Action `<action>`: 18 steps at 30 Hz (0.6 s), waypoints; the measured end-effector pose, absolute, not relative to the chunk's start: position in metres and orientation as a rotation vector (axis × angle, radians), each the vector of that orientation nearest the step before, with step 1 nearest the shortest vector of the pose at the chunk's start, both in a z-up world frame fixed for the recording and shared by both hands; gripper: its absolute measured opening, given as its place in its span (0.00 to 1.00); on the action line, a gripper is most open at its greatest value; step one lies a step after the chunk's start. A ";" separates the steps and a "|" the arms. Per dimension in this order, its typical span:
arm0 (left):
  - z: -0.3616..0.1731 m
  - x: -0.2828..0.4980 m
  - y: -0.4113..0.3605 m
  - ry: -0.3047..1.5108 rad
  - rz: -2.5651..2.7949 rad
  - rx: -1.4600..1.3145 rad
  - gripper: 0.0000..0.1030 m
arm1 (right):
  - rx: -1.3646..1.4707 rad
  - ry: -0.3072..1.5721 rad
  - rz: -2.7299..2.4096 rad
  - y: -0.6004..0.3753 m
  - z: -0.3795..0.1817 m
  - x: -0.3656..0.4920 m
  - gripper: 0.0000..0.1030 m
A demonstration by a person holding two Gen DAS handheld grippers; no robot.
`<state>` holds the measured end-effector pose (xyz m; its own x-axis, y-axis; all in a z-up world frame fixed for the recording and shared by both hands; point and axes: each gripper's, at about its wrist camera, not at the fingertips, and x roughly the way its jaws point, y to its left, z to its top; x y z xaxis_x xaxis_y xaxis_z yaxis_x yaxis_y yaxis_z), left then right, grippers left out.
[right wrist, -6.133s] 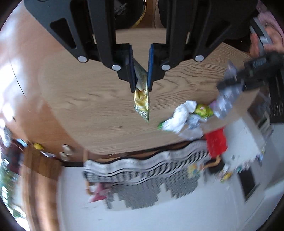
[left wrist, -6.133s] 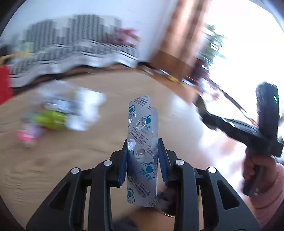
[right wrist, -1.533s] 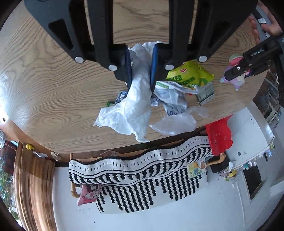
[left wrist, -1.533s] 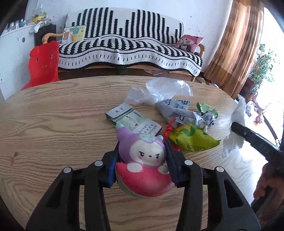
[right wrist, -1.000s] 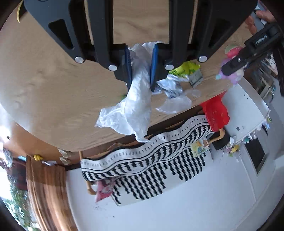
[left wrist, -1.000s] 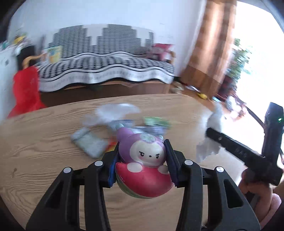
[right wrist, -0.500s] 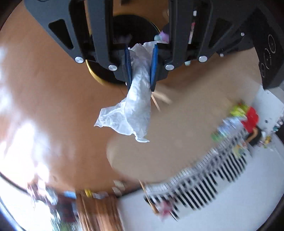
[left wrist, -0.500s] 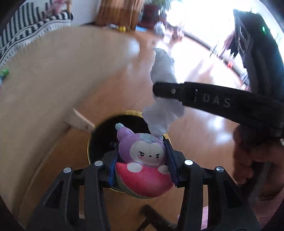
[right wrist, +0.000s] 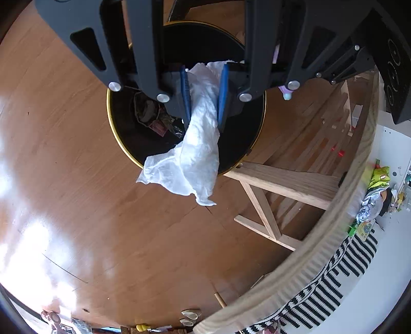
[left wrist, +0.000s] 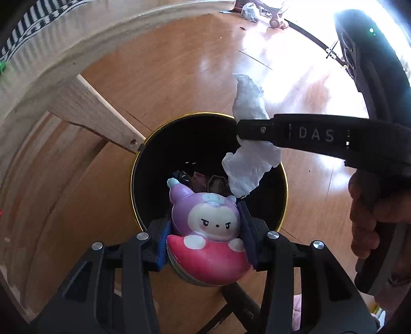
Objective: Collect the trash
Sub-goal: 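Carry the pink toy and white tissue over the black bin, then open both grippers over the bin and return to the table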
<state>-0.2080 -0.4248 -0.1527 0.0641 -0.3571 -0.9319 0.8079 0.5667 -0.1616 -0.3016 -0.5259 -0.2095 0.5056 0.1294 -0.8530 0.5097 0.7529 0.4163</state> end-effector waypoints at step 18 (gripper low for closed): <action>-0.150 -0.212 -0.419 1.199 -0.910 0.477 0.46 | 0.735 1.034 -0.273 -0.528 -0.208 -0.295 0.20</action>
<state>-0.2121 -0.4188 -0.1500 0.0837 -0.3448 -0.9350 0.8073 0.5735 -0.1392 -0.2946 -0.5278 -0.2084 0.5037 0.1268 -0.8545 0.5325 0.7333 0.4227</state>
